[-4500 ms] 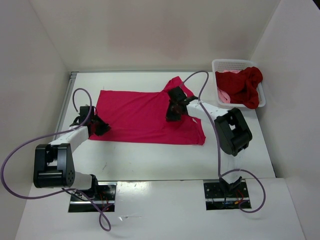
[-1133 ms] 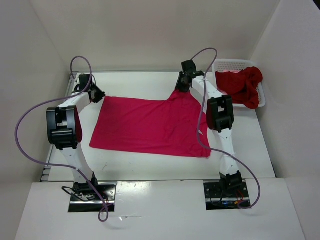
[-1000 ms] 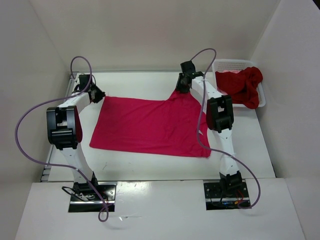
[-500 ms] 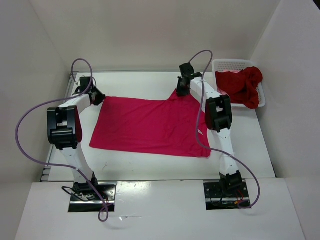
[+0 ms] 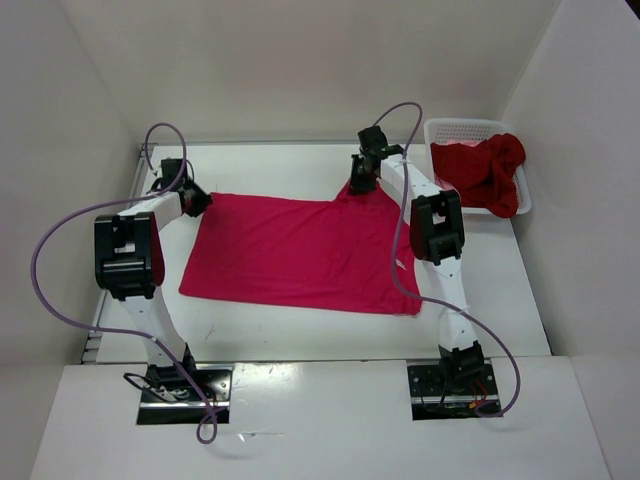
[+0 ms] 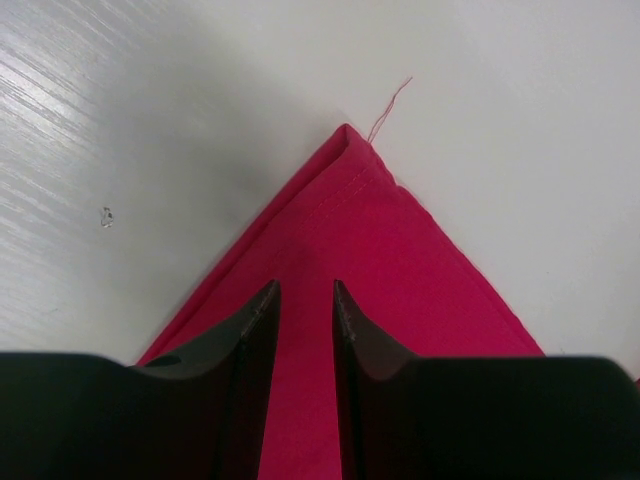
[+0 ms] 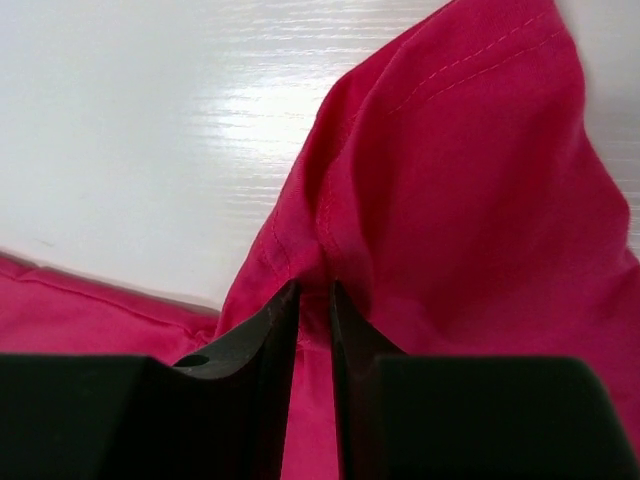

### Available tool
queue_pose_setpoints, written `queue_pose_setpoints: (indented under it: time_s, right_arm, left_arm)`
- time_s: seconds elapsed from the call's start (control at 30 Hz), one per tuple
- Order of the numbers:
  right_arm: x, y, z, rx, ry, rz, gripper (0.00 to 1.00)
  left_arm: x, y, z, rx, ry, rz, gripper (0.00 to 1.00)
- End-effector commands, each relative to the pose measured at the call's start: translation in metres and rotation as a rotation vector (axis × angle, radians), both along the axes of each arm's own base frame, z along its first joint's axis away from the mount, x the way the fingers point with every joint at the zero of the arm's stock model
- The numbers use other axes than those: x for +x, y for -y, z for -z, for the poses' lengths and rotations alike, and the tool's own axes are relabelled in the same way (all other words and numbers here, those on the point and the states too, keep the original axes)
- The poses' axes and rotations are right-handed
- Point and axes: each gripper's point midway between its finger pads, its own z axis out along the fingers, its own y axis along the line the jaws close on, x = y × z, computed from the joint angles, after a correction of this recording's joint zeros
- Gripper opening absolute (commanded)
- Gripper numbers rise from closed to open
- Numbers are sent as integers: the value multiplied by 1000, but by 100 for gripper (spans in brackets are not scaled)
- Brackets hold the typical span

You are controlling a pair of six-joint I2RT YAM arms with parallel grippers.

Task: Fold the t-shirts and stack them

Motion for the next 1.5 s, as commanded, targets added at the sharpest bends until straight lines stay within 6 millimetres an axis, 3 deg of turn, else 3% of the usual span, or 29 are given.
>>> queue_pose_setpoints:
  time_s: [0.0, 0.23, 0.33, 0.4, 0.53, 0.63, 0.7, 0.87, 0.9, 0.93, 0.97, 1.0, 1.03, 1.07, 1.1, 1.13, 1.2, 1.23, 1.33, 1.4, 1.47]
  right_arm:
    - [0, -17, -19, 47, 19, -57, 25]
    - [-12, -25, -13, 93, -26, -83, 20]
    - [-13, -29, -23, 120, -16, -100, 35]
    - [-13, -29, -23, 121, -16, -100, 35]
    - [-13, -33, -27, 141, -12, -114, 25]
    - [-12, -38, -27, 166, -24, -119, 9]
    - [-7, -40, -32, 171, -6, -121, 5]
    - [5, -46, -49, 237, 23, -109, 0]
    - [10, -50, -63, 255, 56, -121, 0]
    - [13, -53, -57, 268, 44, -118, 0]
    - [21, -56, -70, 283, 74, -113, 0]
    - [21, -57, -71, 289, 71, -118, 0]
    - [24, -59, -60, 291, 54, -109, 0]
    - [36, -57, -77, 309, 100, -98, 0]
    - [37, -57, -78, 308, 97, -97, 0]
    - [40, -60, -67, 325, 79, -92, 0]
    - [48, -59, -76, 362, 99, -65, 16]
    - [49, -61, -78, 371, 108, -72, 34]
    - [49, -61, -81, 365, 117, -83, 52]
    - [51, -49, -81, 325, 130, -72, 53]
    - [54, -34, -80, 275, 132, -37, 28]
  left_arm:
    - [6, 0, -26, 23, 76, 12, 35]
    - [5, 1, -28, 17, 84, 6, 35]
    - [5, 1, -33, 18, 94, 6, 35]
    - [5, 1, -33, 18, 94, 6, 35]
    - [3, 3, -29, 4, 86, 6, 35]
    - [3, 3, -29, 4, 86, 6, 35]
    - [3, 3, -29, 4, 86, 6, 35]
    - [3, 3, -29, 4, 86, 6, 35]
    - [3, 3, -29, 4, 86, 6, 35]
    - [3, 3, -29, 4, 86, 6, 35]
    - [5, 3, -33, 5, 95, 6, 35]
    - [5, 3, -33, 5, 95, 6, 35]
    - [8, 2, -37, 7, 104, 6, 35]
    - [10, 2, -40, 8, 113, 6, 35]
    - [10, 2, -40, 8, 113, 6, 35]
    - [11, 2, -43, 8, 113, 6, 35]
    - [11, -3, -42, 27, 111, -15, 36]
    - [14, -6, -46, 36, 121, -23, 36]
    - [14, -10, -51, 55, 128, -42, 44]
    - [15, -13, -57, 67, 145, -54, 46]
    - [19, -19, -62, 89, 160, -77, 47]
